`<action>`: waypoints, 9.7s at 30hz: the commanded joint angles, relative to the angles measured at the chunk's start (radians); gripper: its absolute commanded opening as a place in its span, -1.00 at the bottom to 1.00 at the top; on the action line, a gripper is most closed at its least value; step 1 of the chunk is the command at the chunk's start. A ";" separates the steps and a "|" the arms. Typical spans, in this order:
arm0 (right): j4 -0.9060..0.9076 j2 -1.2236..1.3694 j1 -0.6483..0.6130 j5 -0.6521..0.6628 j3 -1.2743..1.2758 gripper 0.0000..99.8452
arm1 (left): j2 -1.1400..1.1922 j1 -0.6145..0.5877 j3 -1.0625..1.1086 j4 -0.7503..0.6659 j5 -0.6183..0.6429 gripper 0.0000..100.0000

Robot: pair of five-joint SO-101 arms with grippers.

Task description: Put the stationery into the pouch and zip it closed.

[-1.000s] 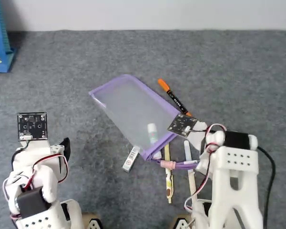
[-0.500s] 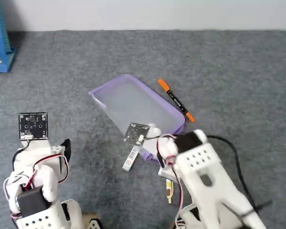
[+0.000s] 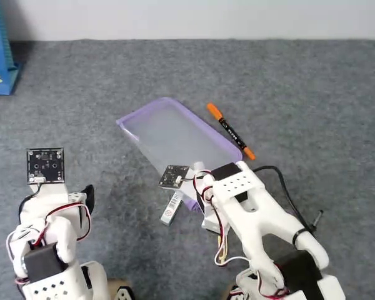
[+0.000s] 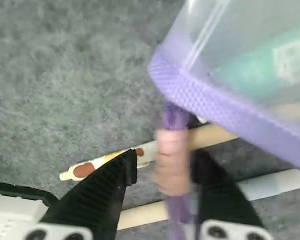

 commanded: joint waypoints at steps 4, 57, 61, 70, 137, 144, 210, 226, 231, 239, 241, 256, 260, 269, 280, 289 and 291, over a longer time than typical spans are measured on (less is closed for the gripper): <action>-0.007 -0.059 -0.012 -0.011 -0.051 -0.71 | 0.000 0.002 -0.010 -0.003 -0.011 -0.46; 0.174 -0.799 -0.019 -0.097 -0.092 -0.98 | 0.005 0.413 -0.013 0.018 0.035 -0.29; 0.170 -0.858 -0.024 -0.126 -0.092 -0.98 | 0.000 0.486 -0.018 0.018 0.127 -0.22; 0.186 -0.931 -0.102 -0.137 -0.092 -0.98 | 0.000 0.675 -0.010 -0.086 0.269 -0.22; 0.171 -0.911 -0.108 -0.242 0.028 -0.83 | -0.003 0.221 -0.016 -0.262 0.244 -0.97; 0.087 -0.605 -0.127 -0.301 -0.046 -0.68 | 0.000 0.071 -0.021 -0.221 0.244 -0.95; -0.114 0.512 -0.380 -0.555 -0.635 -0.98 | -0.002 -0.060 -0.004 -0.212 0.285 -0.88; -0.124 0.518 -0.414 -0.562 -0.637 -0.78 | -0.002 -0.060 -0.004 -0.212 0.285 -0.88; -0.124 0.518 -0.414 -0.563 -0.635 -0.78 | -0.002 -0.060 -0.004 -0.212 0.285 -0.88; -0.113 0.518 -0.443 -0.591 -0.644 -0.77 | -0.002 -0.060 0.002 -0.212 0.285 -0.88; -0.113 0.518 -0.444 -0.597 -0.651 -0.73 | -0.002 -0.060 0.005 -0.212 0.285 -0.88; -0.091 0.619 -0.426 -0.577 -0.686 -0.98 | -0.002 -0.060 0.007 -0.212 0.285 -0.88; 0.035 0.581 -0.375 -0.508 -0.729 -0.98 | -0.002 -0.060 0.007 -0.212 0.285 -0.88; 0.232 0.202 -0.282 -0.450 -0.655 -0.98 | -0.002 0.058 0.041 -0.212 0.278 -0.87; 0.282 -0.237 -0.208 -0.450 -0.442 -0.98 | 0.005 0.230 0.093 -0.175 0.169 -0.53; 0.346 -0.401 -0.232 -0.457 -0.417 -0.98 | 0.006 0.482 0.099 -0.135 0.107 -0.43; 0.361 -0.427 -0.245 -0.459 -0.417 -0.98 | 0.006 0.543 0.097 -0.137 0.104 -0.43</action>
